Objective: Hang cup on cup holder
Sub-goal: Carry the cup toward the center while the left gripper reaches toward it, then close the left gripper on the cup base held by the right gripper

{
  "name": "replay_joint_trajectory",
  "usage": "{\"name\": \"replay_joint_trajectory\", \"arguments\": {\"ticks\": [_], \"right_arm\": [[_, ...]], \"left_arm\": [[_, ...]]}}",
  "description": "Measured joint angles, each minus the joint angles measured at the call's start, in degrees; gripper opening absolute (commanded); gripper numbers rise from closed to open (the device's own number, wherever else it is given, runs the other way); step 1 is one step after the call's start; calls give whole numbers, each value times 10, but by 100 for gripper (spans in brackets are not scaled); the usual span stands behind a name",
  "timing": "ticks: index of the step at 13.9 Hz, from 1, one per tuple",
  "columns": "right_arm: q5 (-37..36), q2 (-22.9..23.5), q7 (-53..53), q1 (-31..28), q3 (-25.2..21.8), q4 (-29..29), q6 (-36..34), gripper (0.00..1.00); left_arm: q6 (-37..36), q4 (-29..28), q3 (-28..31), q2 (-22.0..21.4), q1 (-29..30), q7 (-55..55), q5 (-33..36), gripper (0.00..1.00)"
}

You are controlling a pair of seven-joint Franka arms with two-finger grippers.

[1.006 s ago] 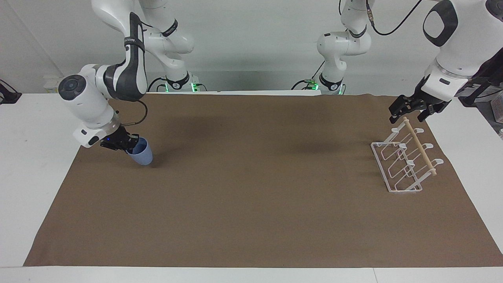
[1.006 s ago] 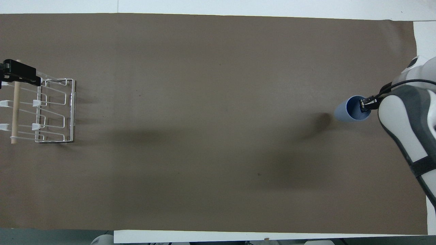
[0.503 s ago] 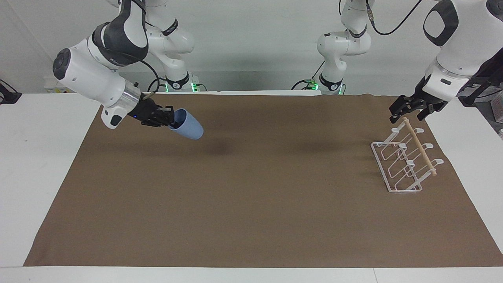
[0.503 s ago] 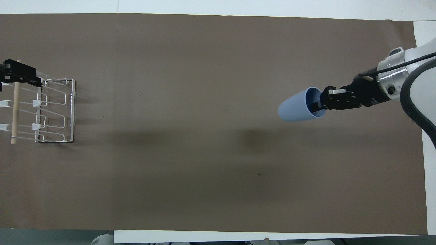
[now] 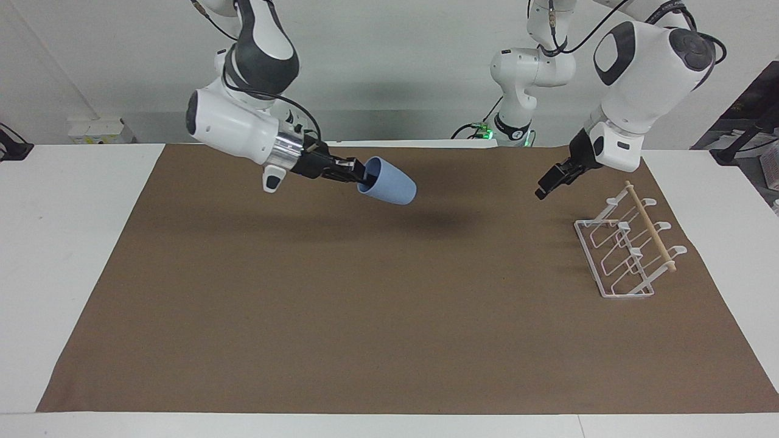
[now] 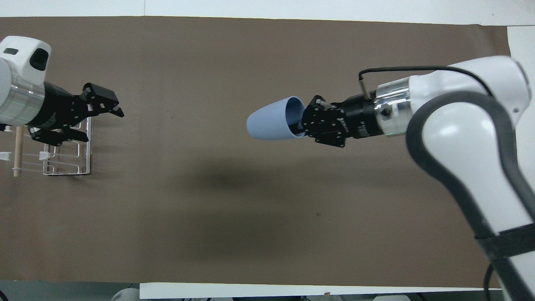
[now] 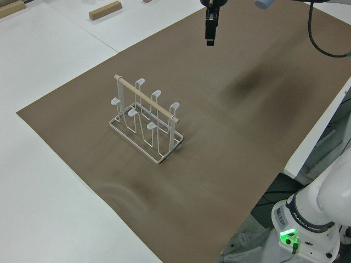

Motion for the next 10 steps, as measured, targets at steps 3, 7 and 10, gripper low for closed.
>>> {"name": "replay_joint_trajectory", "arguments": {"ticks": [3, 7, 10], "right_arm": [[105, -13, 3, 75, 0, -42, 134, 0], [179, -12, 12, 162, 1, -54, 257, 0], [181, -12, 18, 172, -1, -55, 267, 0]], "left_arm": [[24, 0, -1, -1, -25, -186, -58, 100], [83, -11, -2, 0, -69, -326, -129, 100], [104, -15, -1, 6, -82, -358, -142, 100]]}}
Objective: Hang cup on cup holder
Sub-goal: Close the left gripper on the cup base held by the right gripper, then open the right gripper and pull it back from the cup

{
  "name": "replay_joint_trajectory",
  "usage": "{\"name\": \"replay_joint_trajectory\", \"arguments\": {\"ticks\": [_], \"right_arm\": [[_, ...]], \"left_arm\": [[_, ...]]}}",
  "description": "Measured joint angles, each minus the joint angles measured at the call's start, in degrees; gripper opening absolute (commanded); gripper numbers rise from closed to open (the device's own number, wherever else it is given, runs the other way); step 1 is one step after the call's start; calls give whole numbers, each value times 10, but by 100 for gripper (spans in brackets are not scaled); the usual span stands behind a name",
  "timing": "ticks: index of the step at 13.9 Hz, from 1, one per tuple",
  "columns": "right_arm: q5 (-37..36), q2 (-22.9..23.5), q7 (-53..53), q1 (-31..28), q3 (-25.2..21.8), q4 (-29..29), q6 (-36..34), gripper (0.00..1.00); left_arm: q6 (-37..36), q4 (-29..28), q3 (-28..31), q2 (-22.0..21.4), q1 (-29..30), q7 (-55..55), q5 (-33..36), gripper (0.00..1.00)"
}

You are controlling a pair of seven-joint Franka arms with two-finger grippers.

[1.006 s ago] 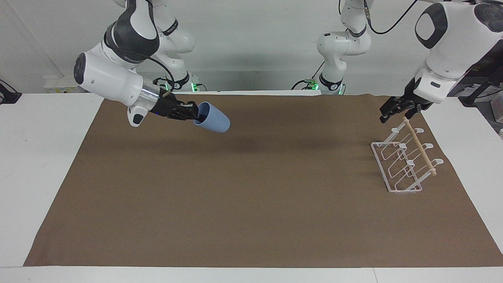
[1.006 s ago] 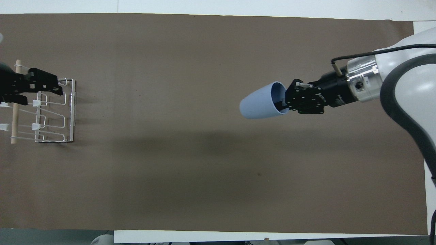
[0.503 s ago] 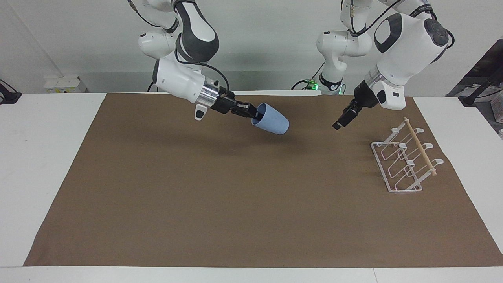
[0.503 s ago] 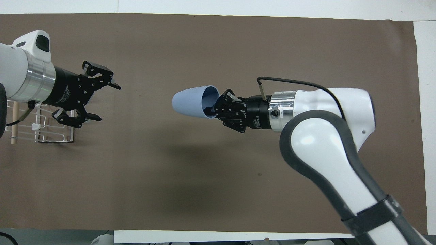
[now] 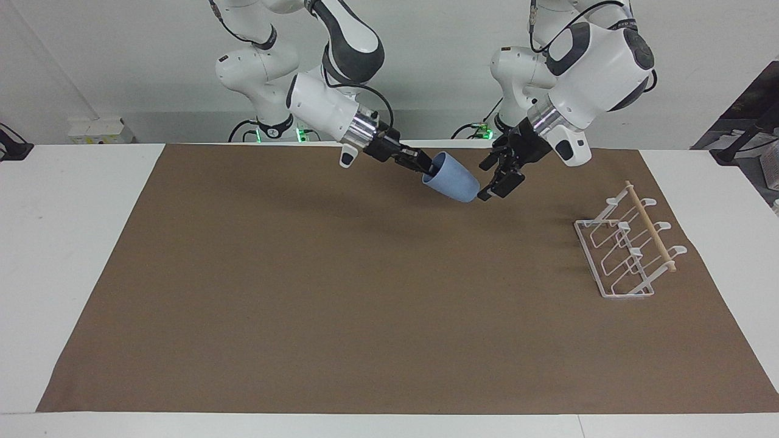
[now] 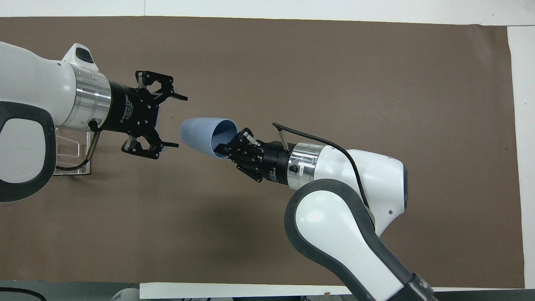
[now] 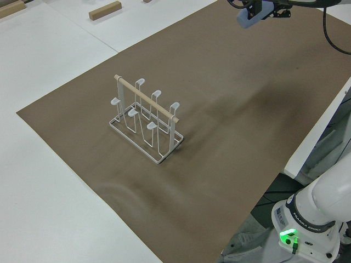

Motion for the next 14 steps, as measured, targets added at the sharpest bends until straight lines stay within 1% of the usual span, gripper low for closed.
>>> {"name": "replay_joint_trajectory", "arguments": {"ticks": [9, 14], "right_arm": [[0, 0, 0, -2, -3, 0, 0, 0], [0, 0, 0, -3, -3, 0, 1, 0]], "left_arm": [[6, -4, 0, 1, -26, -21, -12, 100], [52, -22, 0, 16, -44, -55, -20, 99]]}}
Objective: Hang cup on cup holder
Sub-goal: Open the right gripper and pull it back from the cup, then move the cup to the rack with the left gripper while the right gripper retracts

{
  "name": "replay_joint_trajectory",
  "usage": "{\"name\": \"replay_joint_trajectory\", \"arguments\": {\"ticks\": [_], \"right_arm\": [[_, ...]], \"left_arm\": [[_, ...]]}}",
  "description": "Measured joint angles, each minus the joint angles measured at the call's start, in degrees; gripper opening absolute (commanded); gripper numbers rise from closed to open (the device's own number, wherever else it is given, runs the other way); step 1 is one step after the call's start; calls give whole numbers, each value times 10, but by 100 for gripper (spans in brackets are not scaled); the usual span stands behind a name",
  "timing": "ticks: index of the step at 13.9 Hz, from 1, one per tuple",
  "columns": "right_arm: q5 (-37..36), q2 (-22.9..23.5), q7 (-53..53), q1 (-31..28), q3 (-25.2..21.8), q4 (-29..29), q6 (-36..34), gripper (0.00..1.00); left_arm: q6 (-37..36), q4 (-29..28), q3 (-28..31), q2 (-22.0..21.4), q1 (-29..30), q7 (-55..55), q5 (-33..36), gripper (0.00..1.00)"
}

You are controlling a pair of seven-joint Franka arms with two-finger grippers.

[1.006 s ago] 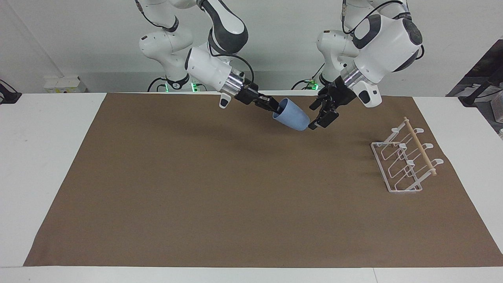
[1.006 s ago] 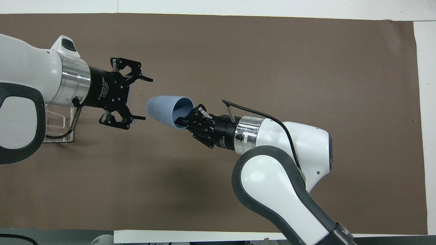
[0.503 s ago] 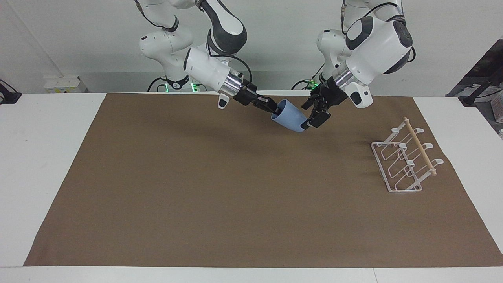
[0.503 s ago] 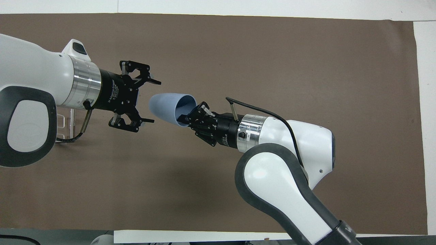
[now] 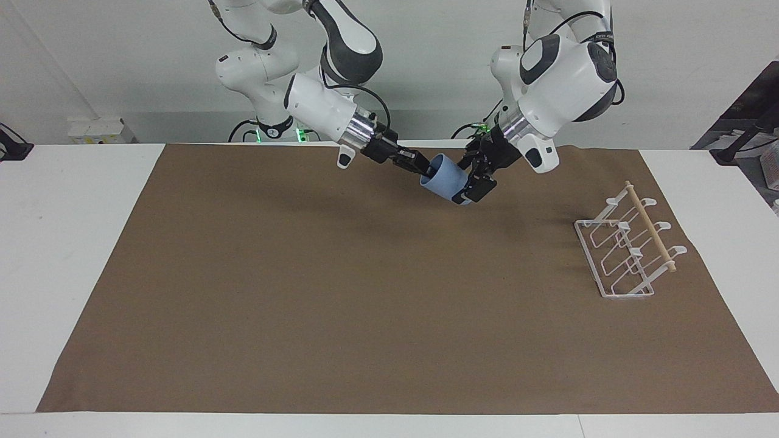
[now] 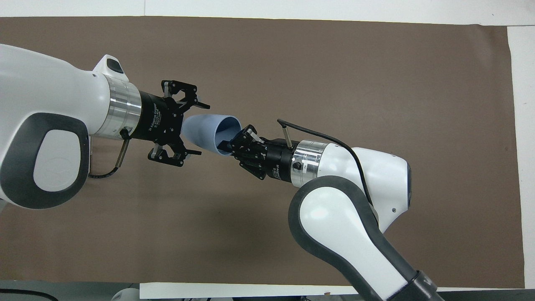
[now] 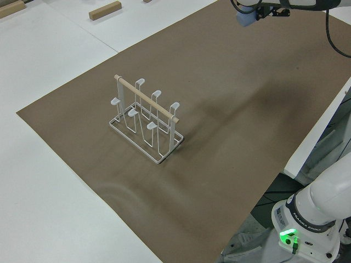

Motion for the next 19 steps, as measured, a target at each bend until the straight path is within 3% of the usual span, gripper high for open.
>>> {"name": "replay_joint_trajectory", "arguments": {"ticks": [1, 2, 4, 5, 7, 8, 9, 10, 15, 17, 19], "right_arm": [[0, 0, 0, 0, 0, 0, 0, 1], [0, 0, 0, 0, 0, 0, 0, 1], [0, 0, 0, -2, -2, 0, 0, 1], [0, -1, 3, -2, -3, -1, -2, 1], [0, -2, 3, -2, -3, -3, -2, 4], [0, -2, 3, -2, -3, -3, -2, 29], [0, -3, 3, -2, -3, -3, -2, 95], [0, -3, 3, -2, -4, -1, -1, 99], [-9, -10, 2, -32, -3, 15, -5, 99], [-62, -18, 1, -76, -3, 21, -41, 99], [-168, -25, -1, -152, -6, 42, -149, 99]], "left_arm": [[4, 0, 0, 4, -4, -7, -1, 93], [5, -1, 0, 6, -7, -11, -1, 76], [2, -1, 0, 6, -11, -14, -2, 55], [4, -1, 1, 6, -14, -12, -2, 33], [5, -1, 2, 6, -16, -11, -2, 33], [5, -1, 2, 6, -16, -11, -2, 33], [5, 0, 2, 6, -16, -11, -2, 33], [4, 0, 2, 6, -16, -13, -3, 33], [9, 9, 2, 6, -19, -28, 18, 33], [2, 11, 6, 6, -12, -49, 76, 33], [-16, 9, 10, 6, 9, -50, 141, 33]]}}
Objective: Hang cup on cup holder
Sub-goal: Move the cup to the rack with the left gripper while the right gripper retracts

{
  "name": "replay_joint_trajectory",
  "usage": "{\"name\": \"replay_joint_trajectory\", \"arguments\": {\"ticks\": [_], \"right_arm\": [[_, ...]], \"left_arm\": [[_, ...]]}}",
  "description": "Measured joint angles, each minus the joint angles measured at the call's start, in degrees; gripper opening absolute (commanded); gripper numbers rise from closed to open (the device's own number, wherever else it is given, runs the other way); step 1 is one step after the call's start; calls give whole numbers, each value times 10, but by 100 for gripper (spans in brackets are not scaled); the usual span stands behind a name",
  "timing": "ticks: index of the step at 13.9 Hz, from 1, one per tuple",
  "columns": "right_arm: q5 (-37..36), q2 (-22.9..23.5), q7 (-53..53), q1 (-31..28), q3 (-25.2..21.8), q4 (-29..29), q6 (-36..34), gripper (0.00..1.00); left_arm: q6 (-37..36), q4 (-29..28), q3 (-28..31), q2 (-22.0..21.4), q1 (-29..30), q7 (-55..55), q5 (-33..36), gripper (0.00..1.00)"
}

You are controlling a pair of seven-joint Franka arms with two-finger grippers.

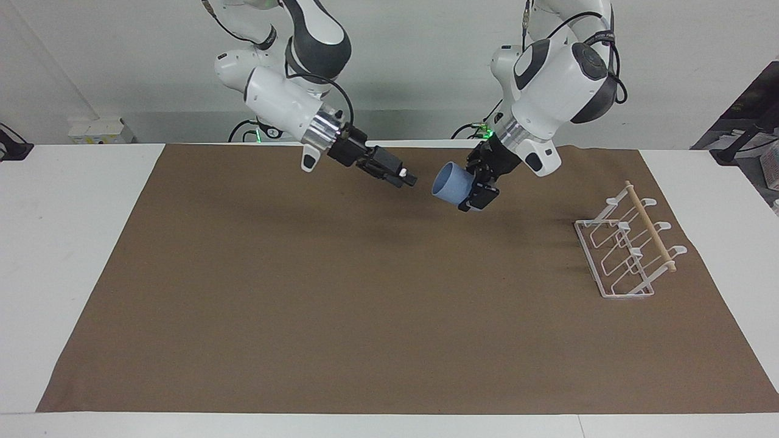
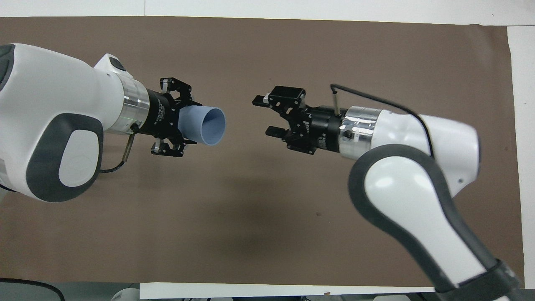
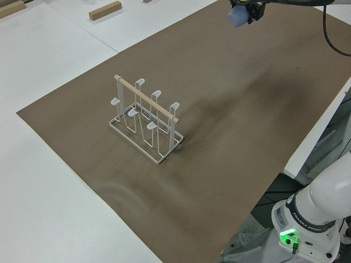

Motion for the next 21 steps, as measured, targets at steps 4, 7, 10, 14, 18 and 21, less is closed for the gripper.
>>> {"name": "replay_joint_trajectory", "arguments": {"ticks": [4, 7, 10, 14, 18, 21], "right_arm": [[-246, -2, -49, -124, -4, 49, -170, 99], [-431, -17, -81, -171, -6, 72, -217, 99], [-599, -31, -87, -185, -10, 116, -333, 99], [-668, -12, -154, -219, -15, 256, -500, 99], [-700, 38, -194, -200, -32, 340, -558, 99], [-701, 41, -194, -189, -33, 339, -564, 99]], "left_arm": [[-58, 0, 3, 0, 39, 0, 186, 33], [-62, 1, 4, 0, 59, 0, 334, 33], [-34, 1, 4, 0, 85, 0, 487, 33], [2, -2, 5, 20, 130, 0, 635, 33], [-10, -5, 5, 79, 149, -87, 780, 33], [-55, -4, 0, 119, 140, -148, 865, 33]]}}
